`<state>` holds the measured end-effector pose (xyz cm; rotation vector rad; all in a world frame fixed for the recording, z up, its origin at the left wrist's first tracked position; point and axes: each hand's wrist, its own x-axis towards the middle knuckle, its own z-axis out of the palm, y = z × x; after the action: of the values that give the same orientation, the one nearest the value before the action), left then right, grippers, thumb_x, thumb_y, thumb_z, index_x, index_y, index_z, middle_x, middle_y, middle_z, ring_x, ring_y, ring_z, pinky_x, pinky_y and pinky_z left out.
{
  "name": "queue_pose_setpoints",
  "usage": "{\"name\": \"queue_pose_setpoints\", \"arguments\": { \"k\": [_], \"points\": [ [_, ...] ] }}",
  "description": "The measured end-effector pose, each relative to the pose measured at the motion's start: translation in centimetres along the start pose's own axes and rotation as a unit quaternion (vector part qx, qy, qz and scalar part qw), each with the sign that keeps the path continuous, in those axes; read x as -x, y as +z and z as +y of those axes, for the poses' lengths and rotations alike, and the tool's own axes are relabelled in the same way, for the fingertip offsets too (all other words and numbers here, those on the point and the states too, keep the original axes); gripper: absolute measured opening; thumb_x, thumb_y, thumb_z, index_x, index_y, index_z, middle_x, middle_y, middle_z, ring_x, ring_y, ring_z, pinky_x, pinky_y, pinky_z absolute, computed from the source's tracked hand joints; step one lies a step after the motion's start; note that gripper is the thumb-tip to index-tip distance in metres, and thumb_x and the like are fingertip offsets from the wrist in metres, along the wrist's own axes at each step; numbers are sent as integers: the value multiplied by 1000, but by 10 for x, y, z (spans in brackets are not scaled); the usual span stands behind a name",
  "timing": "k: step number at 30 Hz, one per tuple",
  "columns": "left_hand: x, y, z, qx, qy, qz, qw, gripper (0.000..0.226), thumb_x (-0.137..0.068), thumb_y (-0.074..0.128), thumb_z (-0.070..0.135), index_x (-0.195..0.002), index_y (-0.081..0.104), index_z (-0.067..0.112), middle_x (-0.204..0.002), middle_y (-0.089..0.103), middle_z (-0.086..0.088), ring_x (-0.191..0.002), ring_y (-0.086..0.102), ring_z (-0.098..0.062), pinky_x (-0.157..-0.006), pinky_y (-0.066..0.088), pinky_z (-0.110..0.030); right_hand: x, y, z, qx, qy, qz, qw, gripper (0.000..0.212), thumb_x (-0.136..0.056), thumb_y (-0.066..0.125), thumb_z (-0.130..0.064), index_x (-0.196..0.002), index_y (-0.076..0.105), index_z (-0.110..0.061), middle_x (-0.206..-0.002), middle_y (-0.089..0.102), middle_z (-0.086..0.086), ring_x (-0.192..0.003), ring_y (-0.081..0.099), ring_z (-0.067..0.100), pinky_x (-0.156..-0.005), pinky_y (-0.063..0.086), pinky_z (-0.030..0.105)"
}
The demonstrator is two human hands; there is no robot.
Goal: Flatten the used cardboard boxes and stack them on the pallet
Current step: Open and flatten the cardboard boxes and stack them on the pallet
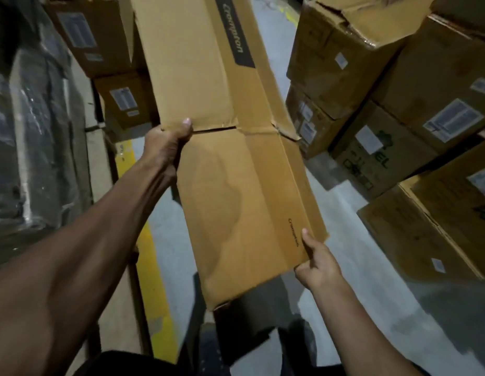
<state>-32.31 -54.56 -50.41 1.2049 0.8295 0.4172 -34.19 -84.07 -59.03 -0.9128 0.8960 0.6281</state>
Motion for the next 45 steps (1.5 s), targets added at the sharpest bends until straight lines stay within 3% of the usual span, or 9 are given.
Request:
{"name": "queue_pose_setpoints", "arguments": {
  "k": [11, 18, 24, 28, 33, 36, 40, 42, 45],
  "points": [
    [-20, 31, 82, 30, -170, -12, 985, 22, -93, 70, 23, -108, 64, 9, -109, 69, -19, -78, 68, -29, -84, 58, -50, 108, 30, -73, -114, -17, -76, 991, 39, -91, 60, -4, -130, 61, -1, -125, 68, 19, -106, 71, 30, -89, 56, 52],
    [50, 61, 177, 27, -283, -40, 958, 39, -93, 62, 10, -131, 57, 2, -119, 67, -22, -101, 65, -37, -100, 49, -55, 224, 78, -128, -168, -6, -33, 985, 21, -92, 53, 3, -106, 66, -6, -94, 76, 17, -74, 76, 29, -55, 61, 38],
    [124, 61, 243, 19, -317, -40, 947, 39, -97, 59, 17, -135, 53, 11, -121, 68, -20, -109, 66, -38, -92, 55, -53, 292, 119, -163, -176, -11, 24, 984, 40, -92, 53, 7, -128, 60, -9, -96, 74, 18, -90, 70, 34, -55, 62, 44],
    [166, 59, 276, -3, -274, -23, 961, 25, -100, 56, 20, -115, 66, 3, -94, 72, -16, -76, 68, -29, -59, 60, -34, 310, 148, -189, -141, -19, 36, 989, 32, -95, 49, 7, -122, 59, -8, -121, 63, 21, -94, 64, 37, -78, 56, 50],
    [221, 73, 297, -67, -65, 120, 988, 8, -88, 63, 18, -90, 69, 14, -88, 68, -10, -94, 66, -34, -85, 56, -46, 309, 170, -219, -59, -27, 35, 997, 48, -92, 49, 9, -136, 51, -8, -126, 61, 24, -97, 63, 43, -49, 58, 54],
    [258, 91, 294, -98, -30, 130, 986, 16, -84, 63, 26, -73, 64, 15, -73, 65, -5, -76, 62, -28, -72, 52, -41, 315, 178, -235, -8, -30, 21, 999, 47, -91, 44, 11, -136, 45, -3, -112, 61, 26, -86, 62, 42, -63, 57, 59],
    [285, 117, 275, 87, -244, 82, 962, 21, -92, 68, 34, -99, 62, 15, -98, 59, -10, -91, 58, -27, -75, 51, -35, 317, 176, -245, 36, -32, 25, 999, 51, -90, 42, 11, -140, 41, -3, -122, 58, 27, -96, 61, 46, -70, 56, 62],
    [288, 122, 272, 216, -254, 146, 931, 43, -89, 73, 33, -121, 58, 9, -119, 56, -12, -117, 51, -28, -101, 47, -44, 311, 170, -247, 58, -17, 23, 998, 54, -88, 42, 11, -140, 43, -5, -129, 58, 26, -105, 61, 48, -62, 59, 62],
    [283, 122, 270, 282, -213, 250, 901, 55, -86, 77, 23, -131, 54, 5, -125, 62, -16, -115, 60, -32, -88, 54, -49, 321, 164, -246, 71, -18, 11, 997, 60, -84, 45, 16, -139, 44, -7, -128, 58, 27, -110, 60, 50, -63, 59, 61]
  ]
}}
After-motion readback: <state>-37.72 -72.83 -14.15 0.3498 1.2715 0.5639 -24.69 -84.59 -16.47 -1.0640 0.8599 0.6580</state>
